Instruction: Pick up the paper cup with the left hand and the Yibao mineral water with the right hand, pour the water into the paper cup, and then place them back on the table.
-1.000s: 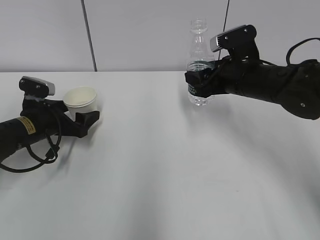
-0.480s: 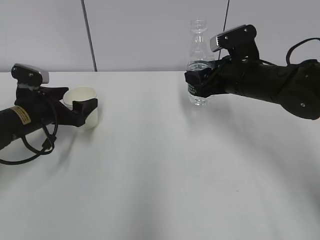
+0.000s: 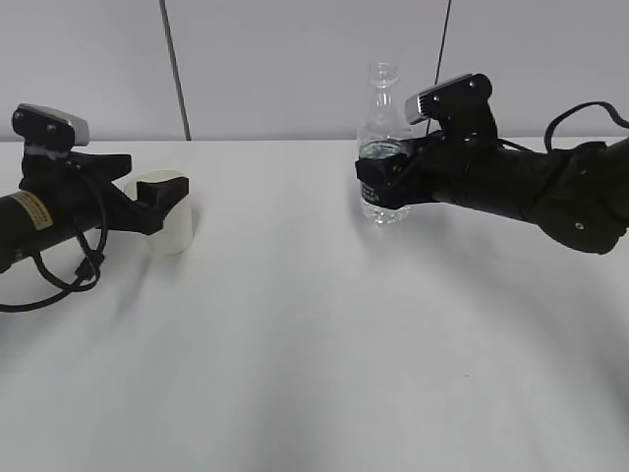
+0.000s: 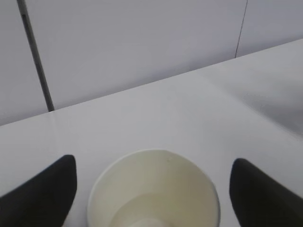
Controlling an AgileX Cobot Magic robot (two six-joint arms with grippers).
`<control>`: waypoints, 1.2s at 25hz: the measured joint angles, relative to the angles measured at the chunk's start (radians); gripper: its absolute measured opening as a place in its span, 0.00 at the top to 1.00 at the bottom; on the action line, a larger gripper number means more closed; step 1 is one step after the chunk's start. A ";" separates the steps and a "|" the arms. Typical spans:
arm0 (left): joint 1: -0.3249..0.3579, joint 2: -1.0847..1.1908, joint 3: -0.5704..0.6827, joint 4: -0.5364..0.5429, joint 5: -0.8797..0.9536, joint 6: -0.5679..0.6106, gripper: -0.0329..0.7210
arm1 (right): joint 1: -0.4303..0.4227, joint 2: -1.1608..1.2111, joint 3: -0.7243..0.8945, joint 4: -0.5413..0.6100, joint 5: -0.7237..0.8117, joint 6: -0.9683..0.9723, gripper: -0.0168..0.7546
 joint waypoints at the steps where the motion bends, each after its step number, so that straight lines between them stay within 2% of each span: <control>1: 0.000 -0.003 0.002 0.000 0.005 0.000 0.17 | 0.000 0.003 0.000 0.002 -0.014 0.000 0.35; 10: 0.000 -0.017 0.008 0.006 0.033 -0.003 0.17 | -0.016 0.056 0.002 0.045 -0.118 0.000 0.35; 19: 0.000 -0.017 0.008 0.006 0.036 -0.003 0.17 | -0.062 0.121 0.002 0.056 -0.166 0.000 0.35; 30: 0.000 -0.017 0.008 0.006 0.036 -0.003 0.17 | -0.062 0.169 0.002 0.072 -0.207 -0.064 0.35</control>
